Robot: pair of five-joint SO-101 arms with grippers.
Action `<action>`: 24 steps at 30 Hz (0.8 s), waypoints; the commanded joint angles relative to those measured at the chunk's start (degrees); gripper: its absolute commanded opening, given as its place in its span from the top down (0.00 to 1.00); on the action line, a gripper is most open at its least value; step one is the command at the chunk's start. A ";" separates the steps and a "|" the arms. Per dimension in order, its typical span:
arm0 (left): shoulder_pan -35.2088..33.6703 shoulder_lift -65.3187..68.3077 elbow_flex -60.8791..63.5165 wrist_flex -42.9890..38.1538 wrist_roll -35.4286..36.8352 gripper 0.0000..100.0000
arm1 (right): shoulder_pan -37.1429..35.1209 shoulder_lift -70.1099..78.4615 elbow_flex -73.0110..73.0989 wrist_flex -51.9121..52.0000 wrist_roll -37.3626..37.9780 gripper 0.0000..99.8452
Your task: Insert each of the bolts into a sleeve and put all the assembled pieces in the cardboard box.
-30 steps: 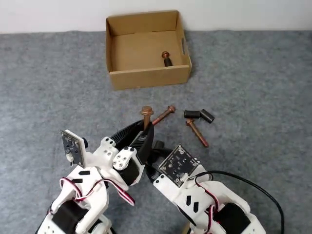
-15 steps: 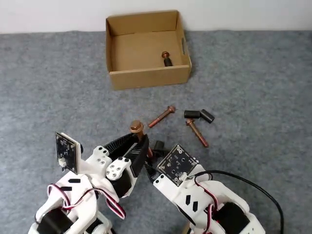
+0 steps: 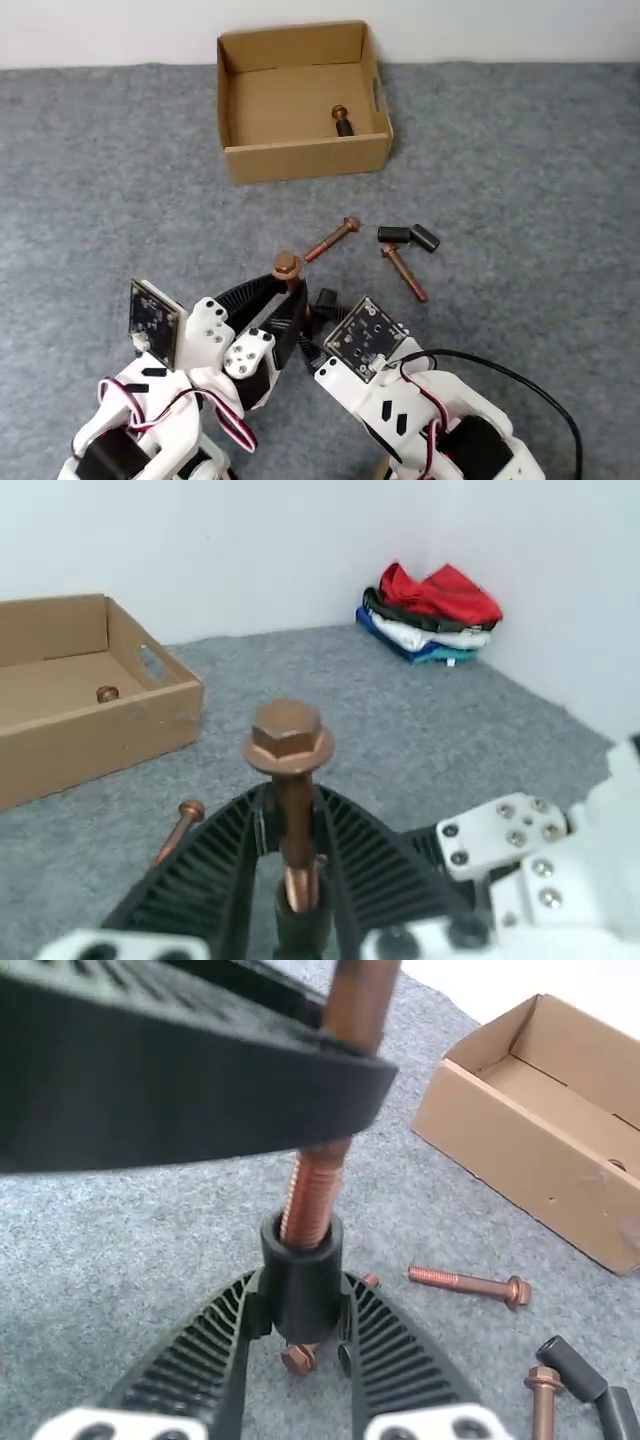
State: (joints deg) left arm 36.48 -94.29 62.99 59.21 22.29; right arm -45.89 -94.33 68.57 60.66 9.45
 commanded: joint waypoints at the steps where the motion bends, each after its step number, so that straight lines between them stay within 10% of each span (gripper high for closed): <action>1: 0.35 0.00 -2.33 2.81 -1.23 1.00 | 0.13 -0.57 -0.97 -1.01 0.09 0.99; 24: 2.55 0.44 1.45 8.26 0.00 0.79 | 3.82 -0.57 -1.05 -1.19 0.26 0.99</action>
State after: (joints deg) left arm 39.56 -94.20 65.10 67.47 22.11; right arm -42.64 -94.51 68.48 60.66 9.45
